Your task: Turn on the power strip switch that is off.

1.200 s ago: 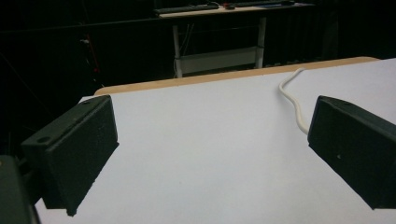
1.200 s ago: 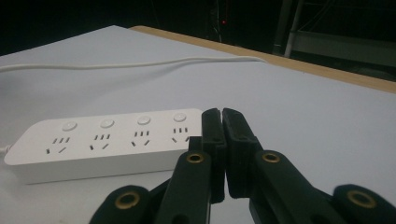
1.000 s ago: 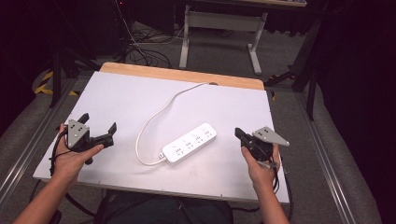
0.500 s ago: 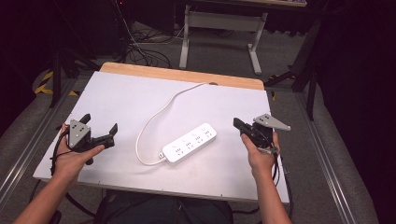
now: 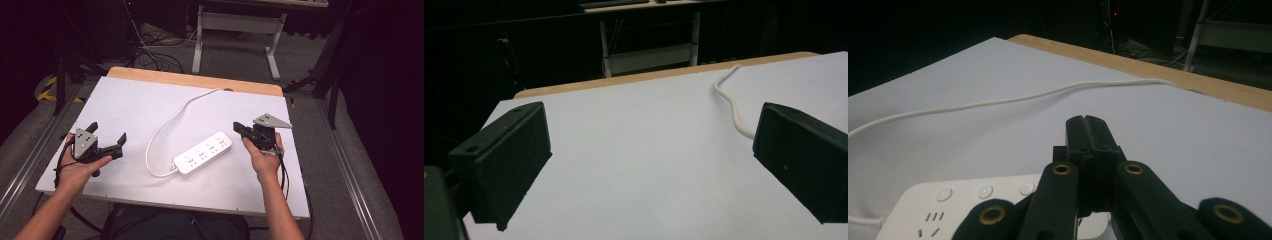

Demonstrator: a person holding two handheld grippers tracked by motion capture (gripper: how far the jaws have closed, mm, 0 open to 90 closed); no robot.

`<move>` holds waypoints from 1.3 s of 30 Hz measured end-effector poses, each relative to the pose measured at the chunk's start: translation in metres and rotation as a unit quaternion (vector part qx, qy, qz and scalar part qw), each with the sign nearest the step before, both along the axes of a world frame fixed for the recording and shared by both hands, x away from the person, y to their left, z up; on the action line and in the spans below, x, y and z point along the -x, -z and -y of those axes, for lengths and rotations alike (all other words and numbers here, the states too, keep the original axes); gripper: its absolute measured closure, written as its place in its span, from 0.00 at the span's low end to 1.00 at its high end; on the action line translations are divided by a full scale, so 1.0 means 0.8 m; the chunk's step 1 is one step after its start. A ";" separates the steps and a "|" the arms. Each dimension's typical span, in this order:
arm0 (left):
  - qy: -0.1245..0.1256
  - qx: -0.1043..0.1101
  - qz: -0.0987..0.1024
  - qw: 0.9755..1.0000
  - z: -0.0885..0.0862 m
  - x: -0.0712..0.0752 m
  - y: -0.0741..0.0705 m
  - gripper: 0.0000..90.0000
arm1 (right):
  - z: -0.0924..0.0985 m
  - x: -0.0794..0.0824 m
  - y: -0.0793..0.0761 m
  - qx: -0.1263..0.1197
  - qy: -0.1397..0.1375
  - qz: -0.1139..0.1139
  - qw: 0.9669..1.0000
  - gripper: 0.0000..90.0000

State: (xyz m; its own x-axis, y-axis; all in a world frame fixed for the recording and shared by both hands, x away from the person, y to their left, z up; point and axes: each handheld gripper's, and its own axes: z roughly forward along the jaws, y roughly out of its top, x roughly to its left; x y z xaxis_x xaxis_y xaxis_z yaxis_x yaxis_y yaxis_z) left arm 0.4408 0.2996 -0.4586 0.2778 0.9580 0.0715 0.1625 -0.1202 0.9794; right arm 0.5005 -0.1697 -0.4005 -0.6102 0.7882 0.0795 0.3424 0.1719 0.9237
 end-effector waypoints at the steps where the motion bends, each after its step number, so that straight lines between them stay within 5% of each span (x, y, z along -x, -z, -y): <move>1: 0.000 0.000 0.000 1.000 0.000 0.000 0.000 0.03 | 0.000 0.000 0.000 0.000 0.000 0.000 1.000 1.00; 39: 0.019 -0.005 -0.013 1.000 0.001 0.002 0.002 0.04 | -0.075 -0.013 0.019 0.073 -0.074 -0.040 0.994 1.00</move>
